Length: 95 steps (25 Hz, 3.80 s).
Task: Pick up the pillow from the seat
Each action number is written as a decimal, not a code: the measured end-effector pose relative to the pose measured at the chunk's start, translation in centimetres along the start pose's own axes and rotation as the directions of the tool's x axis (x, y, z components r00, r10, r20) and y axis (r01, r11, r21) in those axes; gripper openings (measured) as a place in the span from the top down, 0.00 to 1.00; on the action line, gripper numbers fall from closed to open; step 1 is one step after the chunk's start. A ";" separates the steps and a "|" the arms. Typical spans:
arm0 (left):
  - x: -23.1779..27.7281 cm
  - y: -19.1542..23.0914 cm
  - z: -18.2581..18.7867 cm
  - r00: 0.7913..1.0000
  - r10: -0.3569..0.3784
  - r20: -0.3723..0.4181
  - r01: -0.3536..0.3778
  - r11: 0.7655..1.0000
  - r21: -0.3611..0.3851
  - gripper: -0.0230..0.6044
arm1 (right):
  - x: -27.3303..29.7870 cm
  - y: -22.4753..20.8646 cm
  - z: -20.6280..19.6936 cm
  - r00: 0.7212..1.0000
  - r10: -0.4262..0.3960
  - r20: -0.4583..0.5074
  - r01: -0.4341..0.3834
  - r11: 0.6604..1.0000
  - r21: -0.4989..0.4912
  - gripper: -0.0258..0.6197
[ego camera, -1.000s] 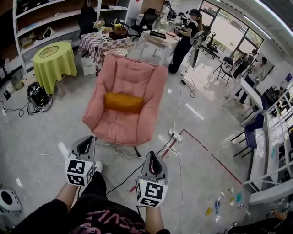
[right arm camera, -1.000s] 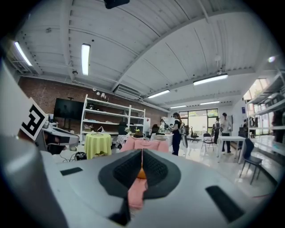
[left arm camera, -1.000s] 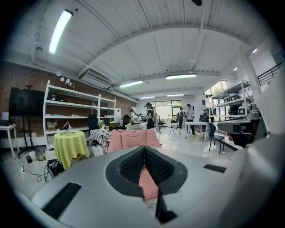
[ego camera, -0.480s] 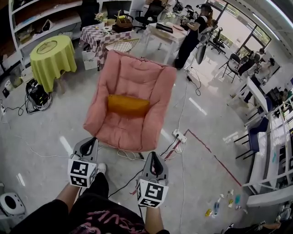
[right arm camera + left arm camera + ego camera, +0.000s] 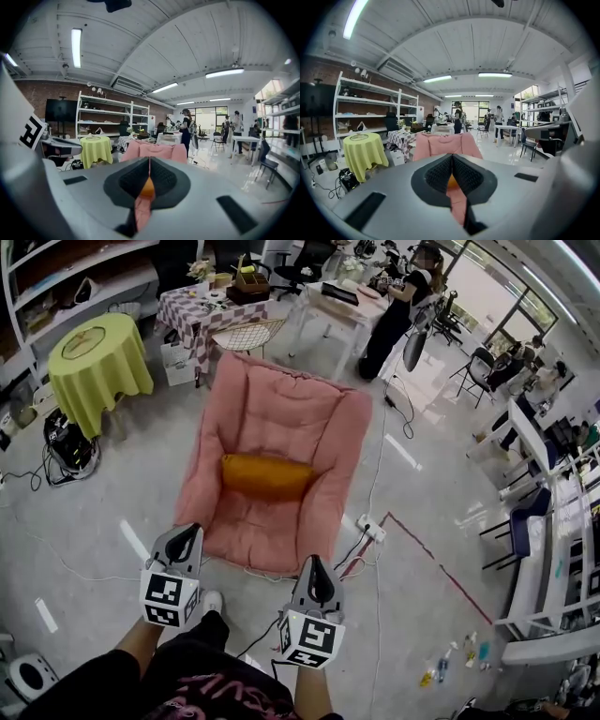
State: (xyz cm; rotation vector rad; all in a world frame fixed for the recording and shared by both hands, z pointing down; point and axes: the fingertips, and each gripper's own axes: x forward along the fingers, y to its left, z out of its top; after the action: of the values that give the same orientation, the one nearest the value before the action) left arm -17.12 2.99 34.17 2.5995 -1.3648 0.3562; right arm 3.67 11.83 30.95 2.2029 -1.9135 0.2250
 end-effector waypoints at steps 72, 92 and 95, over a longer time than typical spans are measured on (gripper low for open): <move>19.7 -4.5 5.3 0.997 0.042 -0.059 -0.040 0.998 0.038 0.95 | 16.8 -15.2 2.4 0.999 0.038 -0.005 -0.038 0.999 0.018 0.93; 22.3 2.4 4.8 0.996 0.031 -0.080 -0.028 0.999 0.033 0.95 | 21.8 -11.9 2.5 0.999 0.024 -0.032 -0.024 1.000 0.000 0.93; 22.7 2.8 4.4 0.996 0.030 -0.090 -0.027 0.999 0.033 0.95 | 22.3 -11.7 2.1 0.999 0.031 -0.041 -0.031 0.999 -0.009 0.93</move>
State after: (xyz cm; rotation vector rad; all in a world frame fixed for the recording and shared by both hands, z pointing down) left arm -6.41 -17.47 36.79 2.5572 -1.3786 0.4969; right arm 18.36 -8.52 33.85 2.1470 -1.9238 0.2638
